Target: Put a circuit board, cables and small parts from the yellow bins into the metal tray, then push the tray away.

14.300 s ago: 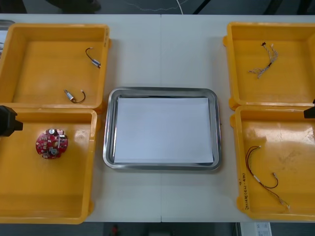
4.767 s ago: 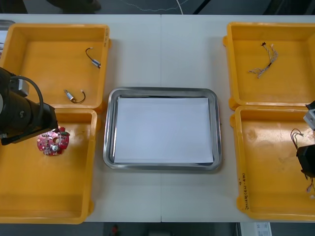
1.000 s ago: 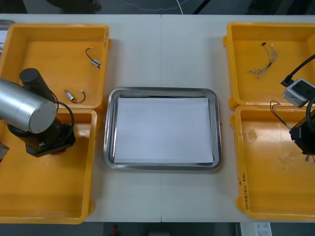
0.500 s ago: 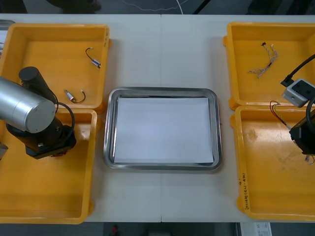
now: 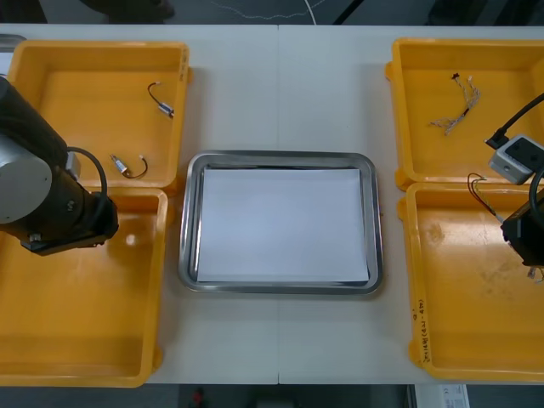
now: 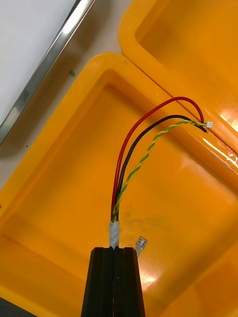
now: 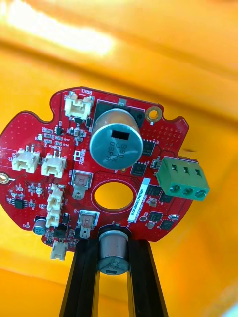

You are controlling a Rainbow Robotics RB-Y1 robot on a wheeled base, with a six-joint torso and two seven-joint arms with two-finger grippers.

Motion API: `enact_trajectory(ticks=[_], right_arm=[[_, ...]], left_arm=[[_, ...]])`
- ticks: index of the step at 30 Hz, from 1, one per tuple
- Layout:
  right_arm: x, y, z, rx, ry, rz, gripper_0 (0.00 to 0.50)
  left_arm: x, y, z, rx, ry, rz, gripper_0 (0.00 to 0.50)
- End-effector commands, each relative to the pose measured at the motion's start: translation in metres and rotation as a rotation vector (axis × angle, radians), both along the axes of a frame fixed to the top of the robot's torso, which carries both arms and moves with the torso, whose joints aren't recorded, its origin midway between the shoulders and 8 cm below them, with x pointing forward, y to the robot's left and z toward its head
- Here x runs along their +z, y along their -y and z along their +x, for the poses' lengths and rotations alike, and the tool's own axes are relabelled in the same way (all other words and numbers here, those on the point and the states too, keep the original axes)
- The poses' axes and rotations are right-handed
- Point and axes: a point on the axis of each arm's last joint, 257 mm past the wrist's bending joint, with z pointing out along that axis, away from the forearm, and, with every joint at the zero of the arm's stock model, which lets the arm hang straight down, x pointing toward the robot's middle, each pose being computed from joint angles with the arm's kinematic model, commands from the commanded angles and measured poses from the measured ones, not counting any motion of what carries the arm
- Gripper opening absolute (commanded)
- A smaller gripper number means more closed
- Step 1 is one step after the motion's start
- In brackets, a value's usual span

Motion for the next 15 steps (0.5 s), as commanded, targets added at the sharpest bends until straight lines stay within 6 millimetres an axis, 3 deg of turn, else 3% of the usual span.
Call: enact_trajectory(ticks=[1, 15], right_arm=[[0.014, 0.001, 0.003, 0.064, 0.039, -0.072, 0.0], [0.013, 0.0, 0.002, 0.066, 0.036, -0.069, 0.0]], left_arm=[[0.033, 0.0, -0.002, -0.018, 0.08, -0.002, 0.0], [0.054, 0.061, 0.004, -0.171, 0.113, -0.032, 0.0]])
